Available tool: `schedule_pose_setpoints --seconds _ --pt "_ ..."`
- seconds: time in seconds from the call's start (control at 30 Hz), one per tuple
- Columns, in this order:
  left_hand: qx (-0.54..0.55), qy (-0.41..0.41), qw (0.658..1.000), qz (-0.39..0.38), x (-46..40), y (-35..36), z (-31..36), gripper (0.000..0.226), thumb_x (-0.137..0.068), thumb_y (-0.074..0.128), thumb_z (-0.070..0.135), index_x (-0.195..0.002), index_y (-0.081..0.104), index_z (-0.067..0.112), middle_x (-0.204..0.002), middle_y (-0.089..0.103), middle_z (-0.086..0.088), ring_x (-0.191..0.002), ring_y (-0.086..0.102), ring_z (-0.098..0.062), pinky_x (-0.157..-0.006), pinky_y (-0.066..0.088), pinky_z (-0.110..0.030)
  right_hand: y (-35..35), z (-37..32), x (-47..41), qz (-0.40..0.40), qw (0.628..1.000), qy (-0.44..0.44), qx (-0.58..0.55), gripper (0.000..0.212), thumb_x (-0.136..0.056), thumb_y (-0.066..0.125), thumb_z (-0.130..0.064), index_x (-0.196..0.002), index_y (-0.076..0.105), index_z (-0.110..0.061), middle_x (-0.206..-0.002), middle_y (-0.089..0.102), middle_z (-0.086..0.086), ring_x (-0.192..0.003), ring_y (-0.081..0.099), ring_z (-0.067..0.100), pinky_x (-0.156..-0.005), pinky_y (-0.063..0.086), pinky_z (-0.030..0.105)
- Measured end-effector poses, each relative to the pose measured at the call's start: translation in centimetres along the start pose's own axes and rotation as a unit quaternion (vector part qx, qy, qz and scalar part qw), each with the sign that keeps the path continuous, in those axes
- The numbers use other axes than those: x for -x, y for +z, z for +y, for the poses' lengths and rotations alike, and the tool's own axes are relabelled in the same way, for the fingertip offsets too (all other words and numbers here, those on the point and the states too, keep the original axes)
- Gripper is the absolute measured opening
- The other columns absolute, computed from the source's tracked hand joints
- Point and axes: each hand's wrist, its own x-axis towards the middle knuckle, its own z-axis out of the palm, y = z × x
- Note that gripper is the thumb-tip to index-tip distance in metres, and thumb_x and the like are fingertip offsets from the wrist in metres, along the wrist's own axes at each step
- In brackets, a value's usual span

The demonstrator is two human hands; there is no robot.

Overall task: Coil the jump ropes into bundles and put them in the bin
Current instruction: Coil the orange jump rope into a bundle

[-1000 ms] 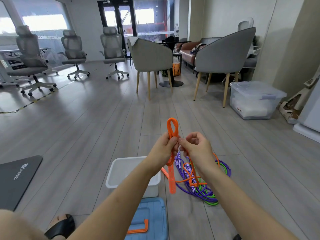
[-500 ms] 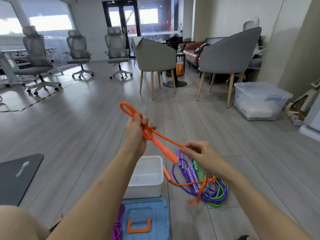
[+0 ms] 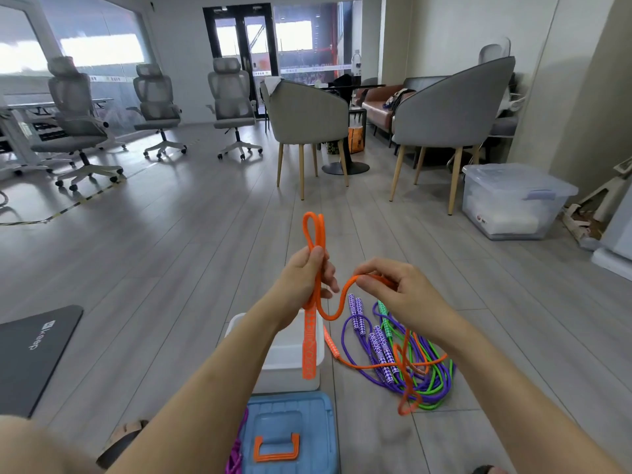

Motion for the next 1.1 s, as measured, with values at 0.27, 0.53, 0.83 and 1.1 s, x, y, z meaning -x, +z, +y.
schedule_pose_setpoints --seconds 0.27,0.53,0.83,1.1 --pt "-0.065 -0.007 0.995 -0.079 1.2 2.0 0.2 0.041 -0.112 0.031 0.031 -0.114 0.05 -0.005 -0.092 0.069 -0.014 -0.083 0.074 -0.033 -0.083 0.062 -0.046 0.5 0.7 -0.5 0.054 0.993 -0.05 0.091 0.007 -0.097 0.067 -0.032 -0.094 0.073 -0.029 -0.086 0.069 -0.013 -0.085 0.064 0.009 -0.077 0.054 0.042" --pt "-0.069 0.004 0.994 -0.086 1.1 2.7 -0.5 0.03 -0.112 0.031 0.032 -0.109 0.047 0.006 -0.079 0.063 -0.01 -0.074 0.07 -0.033 -0.074 0.061 -0.045 1.5 1.5 -0.6 0.119 0.972 -0.06 0.192 0.024 -0.091 0.071 -0.047 -0.084 0.069 -0.024 -0.08 0.061 -0.012 -0.074 0.057 0.012 -0.064 0.05 0.035" --pt "-0.19 -0.04 0.965 -0.175 1.3 2.3 -0.4 0.025 -0.11 0.034 0.038 -0.102 0.047 0.017 -0.071 0.036 0.0 -0.053 0.033 -0.008 -0.048 0.035 -0.021 -0.7 3.0 -0.3 0.032 0.952 -0.091 0.292 0.032 -0.095 0.057 -0.058 -0.096 0.063 -0.027 -0.087 0.057 -0.013 -0.074 0.059 0.016 -0.06 0.045 0.031" --pt "-0.35 -0.065 0.916 -0.185 1.3 0.5 -0.1 0.025 -0.108 0.041 0.036 -0.098 0.053 0.017 -0.072 0.045 0.002 -0.055 0.038 -0.012 -0.048 0.038 -0.023 -1.9 6.0 0.0 0.072 0.954 0.032 0.289 0.03 -0.094 0.062 -0.058 -0.082 0.058 -0.031 -0.074 0.056 -0.013 -0.071 0.055 0.014 -0.061 0.036 0.032"
